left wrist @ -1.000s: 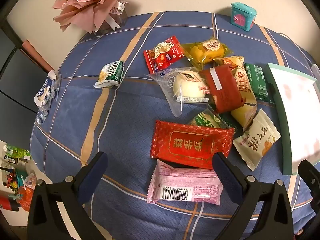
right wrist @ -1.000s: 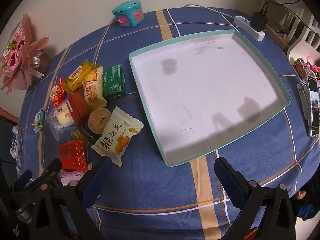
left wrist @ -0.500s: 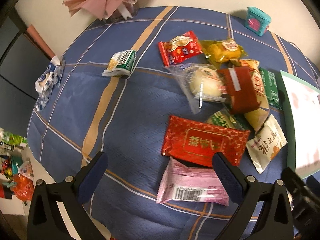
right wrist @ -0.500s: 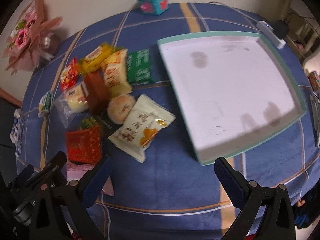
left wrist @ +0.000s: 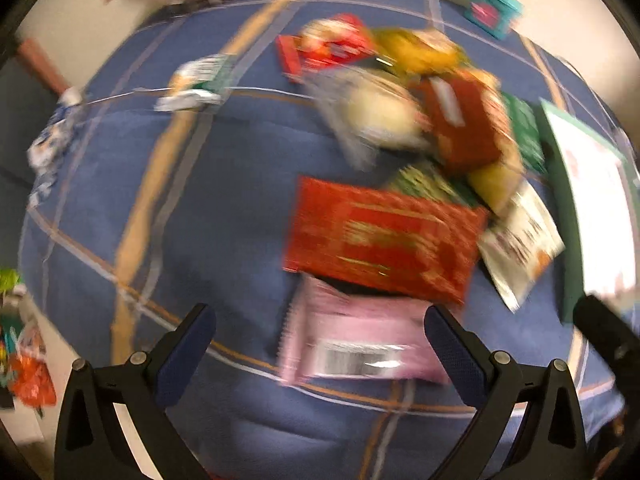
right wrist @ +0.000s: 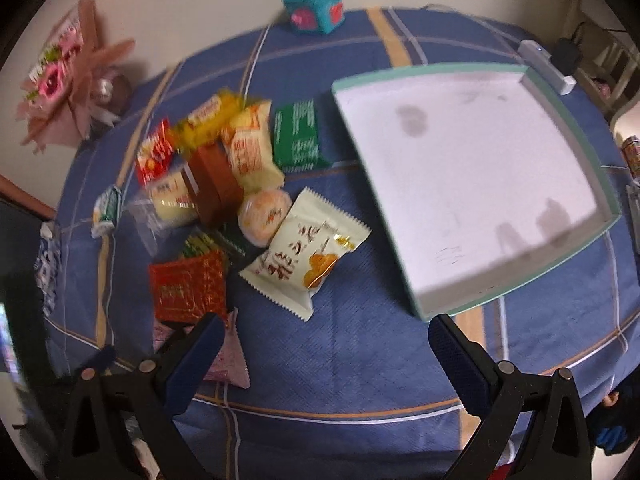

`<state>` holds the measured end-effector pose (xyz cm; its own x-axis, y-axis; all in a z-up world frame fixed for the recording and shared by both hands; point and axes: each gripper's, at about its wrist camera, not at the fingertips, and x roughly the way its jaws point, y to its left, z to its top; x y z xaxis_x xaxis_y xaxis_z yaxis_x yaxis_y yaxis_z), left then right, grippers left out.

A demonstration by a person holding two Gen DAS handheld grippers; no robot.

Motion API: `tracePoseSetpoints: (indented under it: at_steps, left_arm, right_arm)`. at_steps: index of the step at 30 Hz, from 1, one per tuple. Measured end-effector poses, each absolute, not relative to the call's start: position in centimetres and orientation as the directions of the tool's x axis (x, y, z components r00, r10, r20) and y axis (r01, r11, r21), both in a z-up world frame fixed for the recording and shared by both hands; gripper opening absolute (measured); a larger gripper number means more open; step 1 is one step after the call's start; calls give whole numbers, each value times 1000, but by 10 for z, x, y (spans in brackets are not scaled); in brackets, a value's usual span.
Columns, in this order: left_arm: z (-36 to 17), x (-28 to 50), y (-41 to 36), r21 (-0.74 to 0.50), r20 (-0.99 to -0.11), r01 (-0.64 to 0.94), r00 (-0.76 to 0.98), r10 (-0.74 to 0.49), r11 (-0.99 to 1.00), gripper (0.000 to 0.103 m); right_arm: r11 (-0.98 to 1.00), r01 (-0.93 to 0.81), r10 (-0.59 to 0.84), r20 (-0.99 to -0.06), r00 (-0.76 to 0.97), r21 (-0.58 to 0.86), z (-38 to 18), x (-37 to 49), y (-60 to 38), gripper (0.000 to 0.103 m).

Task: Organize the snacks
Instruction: 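Move left tool to pink barcode cake pack while right tool moves to cream pastry bag, then close left tool on pink cake pack while right tool closes on cream pastry bag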

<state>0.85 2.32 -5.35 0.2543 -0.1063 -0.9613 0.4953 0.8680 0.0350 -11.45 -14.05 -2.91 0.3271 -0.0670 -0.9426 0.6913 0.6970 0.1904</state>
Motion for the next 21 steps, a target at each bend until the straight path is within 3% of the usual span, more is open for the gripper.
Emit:
tracePoseSetpoints:
  at_steps: [12, 15, 18, 21]
  left_arm:
    - [-98, -9, -6, 21, -987, 550, 144, -70, 835, 103]
    - [-101, -9, 0, 11, -990, 551, 122, -68, 835, 94]
    - [-97, -12, 4, -4, -993, 549, 97, -69, 836, 93]
    - [-88, -7, 12, -20, -996, 540, 65, -64, 842, 92]
  right_arm:
    - [708, 670, -17, -942, 334, 224, -39, -95, -143, 103]
    - [690, 674, 8, -935, 356, 262, -45, -86, -148, 103]
    - [677, 683, 23, -936, 350, 272, -53, -80, -150, 103]
    - [675, 689, 25, -942, 336, 264, -59, -75, -152, 96]
